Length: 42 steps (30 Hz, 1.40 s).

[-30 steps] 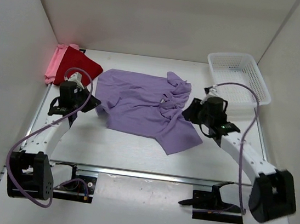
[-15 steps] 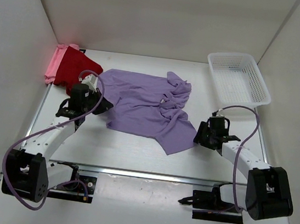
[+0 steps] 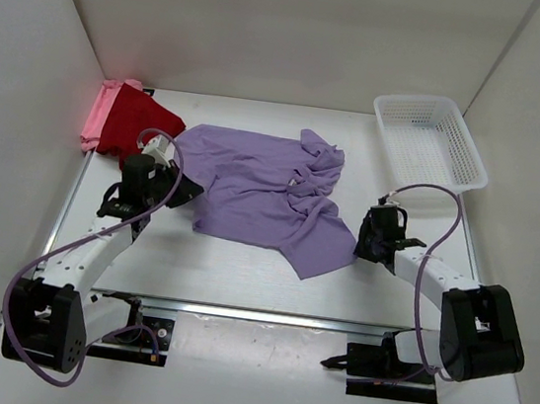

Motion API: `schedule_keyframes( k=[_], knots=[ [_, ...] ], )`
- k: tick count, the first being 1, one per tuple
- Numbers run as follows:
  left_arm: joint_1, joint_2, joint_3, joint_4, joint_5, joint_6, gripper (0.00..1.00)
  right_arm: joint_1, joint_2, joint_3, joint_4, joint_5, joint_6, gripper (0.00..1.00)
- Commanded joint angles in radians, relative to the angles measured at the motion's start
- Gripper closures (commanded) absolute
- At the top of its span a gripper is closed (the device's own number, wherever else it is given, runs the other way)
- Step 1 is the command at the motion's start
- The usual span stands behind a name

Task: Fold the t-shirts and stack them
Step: Flatten out the tshirt

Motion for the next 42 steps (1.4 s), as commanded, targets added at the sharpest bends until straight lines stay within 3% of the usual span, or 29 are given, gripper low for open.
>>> schedule_keyframes(
  k=[1, 5, 8, 13, 15, 20, 24, 29, 31, 33, 35, 39, 42],
  knots=[
    [0.001, -0.034, -0.01, 0.043, 0.03, -0.015, 1.0, 0.021, 0.012, -0.024, -0.089, -0.009, 0.011, 0.9],
    [-0.012, -0.034, 0.007, 0.035, 0.03, -0.01, 1.0, 0.007, -0.029, -0.058, -0.098, -0.081, 0.04, 1.0],
    [-0.019, -0.035, 0.013, 0.027, 0.018, -0.004, 1.0, 0.032, -0.113, -0.061, -0.122, -0.107, 0.052, 1.0],
    [-0.005, -0.037, 0.079, -0.017, 0.047, 0.005, 1.0, 0.05, -0.394, 0.057, -0.272, -0.132, 0.059, 1.0],
    [0.007, -0.065, 0.137, -0.031, 0.087, -0.015, 1.0, 0.07, -0.456, 0.166, -0.355, -0.098, 0.037, 1.0],
    [0.022, -0.043, 0.517, -0.158, 0.156, -0.009, 1.0, 0.208, -0.467, 0.63, -0.541, 0.147, -0.023, 1.0],
    [0.116, -0.054, 0.711, -0.14, 0.211, -0.095, 1.0, 0.45, -0.37, 1.055, -0.65, 0.429, -0.084, 1.0],
    [0.235, 0.018, 0.926, -0.144, 0.237, -0.165, 1.0, 0.592, -0.215, 1.332, -0.531, 0.586, -0.265, 1.0],
    [0.228, 0.075, 1.013, -0.189, 0.172, -0.141, 1.0, 0.564, -0.114, 1.454, -0.504, 0.583, -0.374, 1.0],
    [0.234, 0.134, 1.042, -0.21, 0.136, -0.135, 1.0, 0.39, 0.034, 1.563, -0.544, 0.392, -0.351, 1.0],
    [0.232, 0.199, 1.032, -0.215, 0.116, -0.121, 1.0, 0.1, 0.13, 1.62, -0.563, 0.041, -0.275, 1.0],
    [0.196, 0.311, 0.9, -0.165, -0.003, -0.081, 1.0, 0.04, 0.312, 1.626, -0.504, 0.009, -0.294, 1.0],
    [0.189, 0.438, 0.898, -0.141, -0.023, -0.089, 1.0, -0.006, 0.533, 1.819, -0.535, -0.025, -0.313, 0.99]
  ],
)
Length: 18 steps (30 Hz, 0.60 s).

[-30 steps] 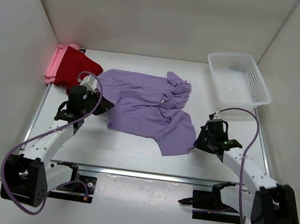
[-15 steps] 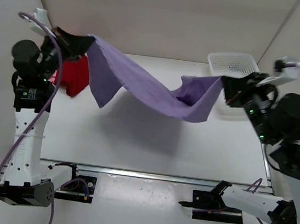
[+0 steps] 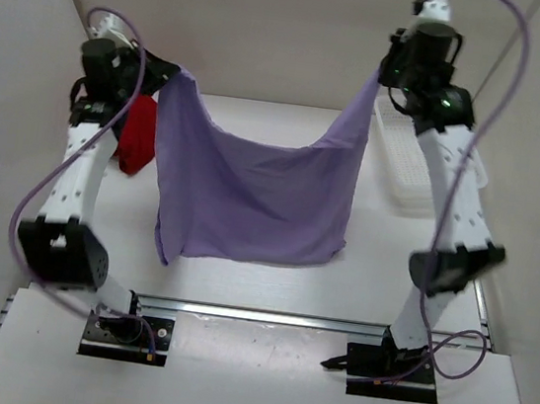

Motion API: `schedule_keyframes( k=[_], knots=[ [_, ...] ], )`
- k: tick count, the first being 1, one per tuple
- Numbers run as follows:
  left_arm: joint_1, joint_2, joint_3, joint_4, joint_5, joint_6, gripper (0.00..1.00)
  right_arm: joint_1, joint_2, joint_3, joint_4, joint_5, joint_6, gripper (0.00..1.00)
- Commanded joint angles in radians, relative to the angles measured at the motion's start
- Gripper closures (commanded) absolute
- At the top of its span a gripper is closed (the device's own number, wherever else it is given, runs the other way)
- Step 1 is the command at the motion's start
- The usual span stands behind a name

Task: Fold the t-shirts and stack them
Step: Flatten out the tshirt

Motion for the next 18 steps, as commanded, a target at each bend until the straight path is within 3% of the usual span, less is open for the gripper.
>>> schedule_keyframes(
  k=[1, 3, 6, 11, 15, 18],
  knots=[
    [-0.017, 0.162, 0.026, -0.02, -0.075, 0.009, 1.0, -0.034, 0.216, 0.218, -0.038, -0.079, -0.036, 1.0],
    [-0.023, 0.262, 0.122, -0.048, -0.066, -0.002, 1.0, -0.054, 0.258, 0.208, 0.06, -0.104, -0.034, 1.0],
    [-0.019, 0.376, 0.31, -0.042, -0.012, -0.061, 1.0, -0.083, 0.286, 0.327, 0.114, -0.092, 0.003, 1.0],
    [0.004, 0.397, 0.638, -0.086, -0.032, -0.076, 1.0, -0.083, 0.096, 0.257, 0.353, -0.052, -0.023, 1.0],
    [0.077, 0.35, 0.622, -0.036, -0.02, -0.111, 1.0, -0.115, 0.028, 0.229, 0.375, -0.076, -0.017, 1.0],
    [0.104, 0.325, 0.553, -0.002, 0.012, -0.115, 1.0, -0.124, -0.036, 0.092, 0.352, -0.07, -0.014, 1.0]
  ],
)
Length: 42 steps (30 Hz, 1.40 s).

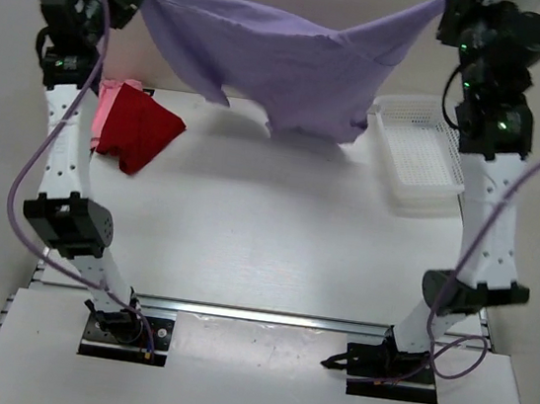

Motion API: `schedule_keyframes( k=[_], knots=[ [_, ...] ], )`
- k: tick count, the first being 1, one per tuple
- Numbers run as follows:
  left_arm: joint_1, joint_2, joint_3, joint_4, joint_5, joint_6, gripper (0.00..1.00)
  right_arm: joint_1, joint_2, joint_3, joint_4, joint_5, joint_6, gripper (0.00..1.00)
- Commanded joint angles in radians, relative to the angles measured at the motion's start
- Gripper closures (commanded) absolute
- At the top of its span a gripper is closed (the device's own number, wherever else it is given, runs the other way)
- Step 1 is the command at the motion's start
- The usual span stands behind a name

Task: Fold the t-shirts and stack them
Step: Flatten out the tshirt

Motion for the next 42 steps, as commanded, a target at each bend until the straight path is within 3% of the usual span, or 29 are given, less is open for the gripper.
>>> schedule_keyframes(
  k=[1, 4, 5, 7, 8, 10, 13, 16, 23, 28, 31, 34, 37, 42],
  knots=[
    [0.036, -0.053, -0.074, 0.053, 0.035, -0.018, 1.0, -0.026, -0.086, -0.098, 0.063, 0.019, -0.003, 1.0],
    [0.028, -0.132, -0.235, 0.104, 0.043, 0.004, 1.0, -0.033, -0.182, -0.329, 0.065, 0.013, 0.031, 1.0],
    [0.024, -0.152, -0.307, 0.107, 0.036, 0.023, 1.0, -0.022, -0.245, -0.478, 0.103, 0.039, 0.042, 1.0],
    [0.016, -0.244, -0.513, 0.128, 0.016, 0.051, 1.0, -0.01, -0.342, -0.794, 0.161, 0.053, 0.055, 1.0],
    [0.011, -0.272, -0.578, 0.154, -0.006, 0.069, 1.0, -0.013, -0.411, -0.875, 0.195, 0.048, 0.066, 1.0],
    [0.004, -0.4, -0.854, 0.199, -0.023, 0.084, 1.0, -0.026, -0.486, -1.143, 0.21, 0.006, 0.127, 1.0],
    [0.013, -0.519, -1.169, 0.266, -0.006, 0.083, 1.0, -0.025, -0.612, -1.442, 0.217, -0.024, 0.17, 1.0],
    [0.034, -0.608, -1.373, 0.256, -0.021, 0.115, 1.0, -0.013, -0.753, -1.63, 0.16, -0.059, 0.178, 1.0],
    [0.014, -0.743, -1.547, 0.058, -0.046, 0.238, 1.0, -0.014, -0.923, -1.814, -0.14, -0.271, 0.259, 1.0],
    [0.027, -0.861, -1.59, -0.134, -0.133, 0.386, 1.0, 0.142, -1.15, -1.792, -0.352, -0.181, 0.365, 1.0],
    [0.002, -0.912, -1.581, -0.238, -0.199, 0.422, 1.0, 0.213, -1.19, -1.712, -0.51, -0.108, 0.405, 1.0],
    [-0.015, -0.958, -1.546, -0.312, -0.158, 0.419, 1.0, 0.25, -1.247, -1.67, -0.633, -0.108, 0.462, 1.0],
    [-0.022, -0.975, -1.536, -0.35, -0.197, 0.417, 1.0, 0.273, -1.266, -1.609, -0.702, -0.012, 0.479, 1.0],
    [0.021, -0.889, -1.572, -0.235, -0.123, 0.348, 1.0, 0.257, -1.16, -1.633, -0.579, 0.015, 0.376, 1.0]
  ],
)
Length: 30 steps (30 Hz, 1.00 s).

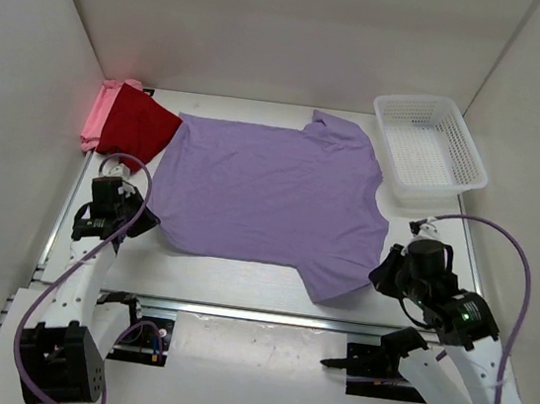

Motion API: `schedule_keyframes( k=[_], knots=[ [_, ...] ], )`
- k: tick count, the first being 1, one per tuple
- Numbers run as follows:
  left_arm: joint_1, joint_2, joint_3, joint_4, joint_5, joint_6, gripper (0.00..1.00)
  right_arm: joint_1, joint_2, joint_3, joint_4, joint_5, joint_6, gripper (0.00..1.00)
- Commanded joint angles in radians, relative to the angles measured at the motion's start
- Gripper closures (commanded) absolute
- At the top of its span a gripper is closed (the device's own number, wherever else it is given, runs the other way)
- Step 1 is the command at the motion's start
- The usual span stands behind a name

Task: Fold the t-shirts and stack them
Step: Flatten out the tshirt, then fold the flattened tshirt in 1/3 of the way

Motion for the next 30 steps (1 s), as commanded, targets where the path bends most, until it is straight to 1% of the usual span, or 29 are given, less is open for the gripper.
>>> schedule_keyframes(
  k=[1, 2, 3, 4, 6, 7, 8, 9, 10, 13, 14, 17, 19, 23, 28, 30],
  knots=[
    [0.022, 0.074, -0.008, 0.104, 0.044, -0.061, 1.0, -0.056, 0.12, -0.04, 0.116, -0.026, -0.065, 1.0],
    [0.03, 0.12, 0.005, 0.127, 0.061, -0.093, 1.0, -0.087, 0.162, -0.071, 0.155, -0.056, -0.114, 1.0],
    [0.02, 0.157, 0.002, 0.176, 0.067, -0.113, 1.0, -0.167, 0.181, -0.092, 0.24, -0.158, -0.154, 1.0],
    [0.01, 0.169, 0.013, 0.225, 0.061, -0.15, 1.0, -0.204, 0.222, -0.1, 0.293, -0.219, -0.171, 1.0],
    [0.009, 0.244, 0.047, 0.28, 0.072, -0.187, 1.0, -0.352, 0.276, -0.108, 0.383, -0.273, -0.23, 1.0],
    [-0.005, 0.261, 0.056, 0.314, 0.054, -0.203, 1.0, -0.403, 0.32, -0.096, 0.422, -0.301, -0.257, 1.0],
    [0.001, 0.305, 0.085, 0.333, 0.035, -0.213, 1.0, -0.417, 0.371, -0.067, 0.444, -0.301, -0.27, 1.0],
    [0.006, 0.353, 0.108, 0.345, 0.049, -0.236, 1.0, -0.436, 0.426, -0.035, 0.456, -0.298, -0.278, 1.0],
    [0.01, 0.397, 0.125, 0.376, 0.059, -0.249, 1.0, -0.434, 0.449, -0.001, 0.477, -0.277, -0.286, 1.0],
    [0.019, 0.488, 0.156, 0.425, 0.063, -0.314, 1.0, -0.408, 0.611, 0.08, 0.531, -0.219, -0.303, 1.0],
    [0.033, 0.525, 0.154, 0.443, 0.067, -0.317, 1.0, -0.411, 0.638, 0.116, 0.543, -0.214, -0.3, 1.0],
    [0.039, 0.583, 0.185, 0.462, 0.053, -0.34, 1.0, -0.396, 0.747, 0.194, 0.574, -0.18, -0.28, 1.0],
    [0.052, 0.603, 0.202, 0.465, 0.03, -0.346, 1.0, -0.391, 0.808, 0.229, 0.599, -0.163, -0.278, 1.0],
    [0.059, 0.649, 0.211, 0.497, 0.046, -0.372, 1.0, -0.396, 0.911, 0.352, 0.605, -0.171, -0.271, 1.0],
    [0.072, 0.648, 0.211, 0.523, 0.061, -0.401, 1.0, -0.4, 1.038, 0.455, 0.611, -0.143, -0.272, 1.0],
    [0.088, 0.654, 0.197, 0.56, 0.066, -0.411, 1.0, -0.41, 1.089, 0.481, 0.625, -0.145, -0.28, 1.0]
  ],
)
